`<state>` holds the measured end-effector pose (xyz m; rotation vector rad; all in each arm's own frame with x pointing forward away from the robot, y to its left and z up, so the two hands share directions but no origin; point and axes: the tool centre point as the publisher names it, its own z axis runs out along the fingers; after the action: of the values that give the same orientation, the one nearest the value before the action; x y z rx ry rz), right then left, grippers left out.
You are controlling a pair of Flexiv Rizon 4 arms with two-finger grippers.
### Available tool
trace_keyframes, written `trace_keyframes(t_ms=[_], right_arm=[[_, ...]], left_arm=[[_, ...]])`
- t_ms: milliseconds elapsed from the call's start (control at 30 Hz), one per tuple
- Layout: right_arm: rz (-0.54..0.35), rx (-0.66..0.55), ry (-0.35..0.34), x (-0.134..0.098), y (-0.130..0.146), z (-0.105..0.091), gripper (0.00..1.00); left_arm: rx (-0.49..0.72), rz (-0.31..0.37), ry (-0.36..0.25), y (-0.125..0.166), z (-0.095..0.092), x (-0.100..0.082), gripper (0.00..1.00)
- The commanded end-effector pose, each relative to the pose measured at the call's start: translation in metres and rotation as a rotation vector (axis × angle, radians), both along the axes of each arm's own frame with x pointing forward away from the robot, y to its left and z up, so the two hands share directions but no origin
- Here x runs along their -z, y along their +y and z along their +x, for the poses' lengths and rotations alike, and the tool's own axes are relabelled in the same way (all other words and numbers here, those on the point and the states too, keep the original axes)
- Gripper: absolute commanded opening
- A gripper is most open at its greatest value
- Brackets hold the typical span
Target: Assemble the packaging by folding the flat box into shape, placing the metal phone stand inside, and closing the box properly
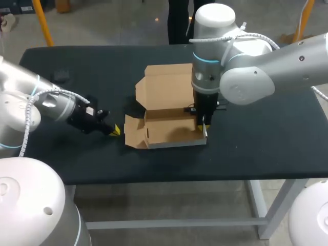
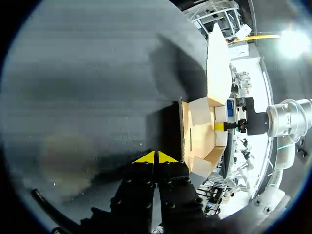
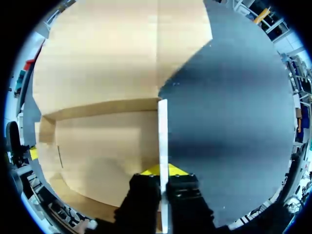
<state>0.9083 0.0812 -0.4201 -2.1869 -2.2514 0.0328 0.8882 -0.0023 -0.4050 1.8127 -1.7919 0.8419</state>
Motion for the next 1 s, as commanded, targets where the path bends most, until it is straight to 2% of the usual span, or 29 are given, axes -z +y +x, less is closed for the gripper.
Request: trace_keyframes(t_ms=[33,367,1000], right_arm=[[-0.003,0.000,0.003,-0.001,0.001,0.000,0.00],[-0.003,0.000,0.003,-0.001,0.001,0.000,0.00],[-0.003,0.000,0.003,-0.001,0.001,0.000,0.00]], left_arm=[[0.012,-0.013,0.004,-0.006,0.004,0.005,0.00],[0.049,-0.050,0.002,-0.021,0.005,0.006,0.00],[0.079,-0.110,-0.042,-0.049,0.001,-0.017,0.00]])
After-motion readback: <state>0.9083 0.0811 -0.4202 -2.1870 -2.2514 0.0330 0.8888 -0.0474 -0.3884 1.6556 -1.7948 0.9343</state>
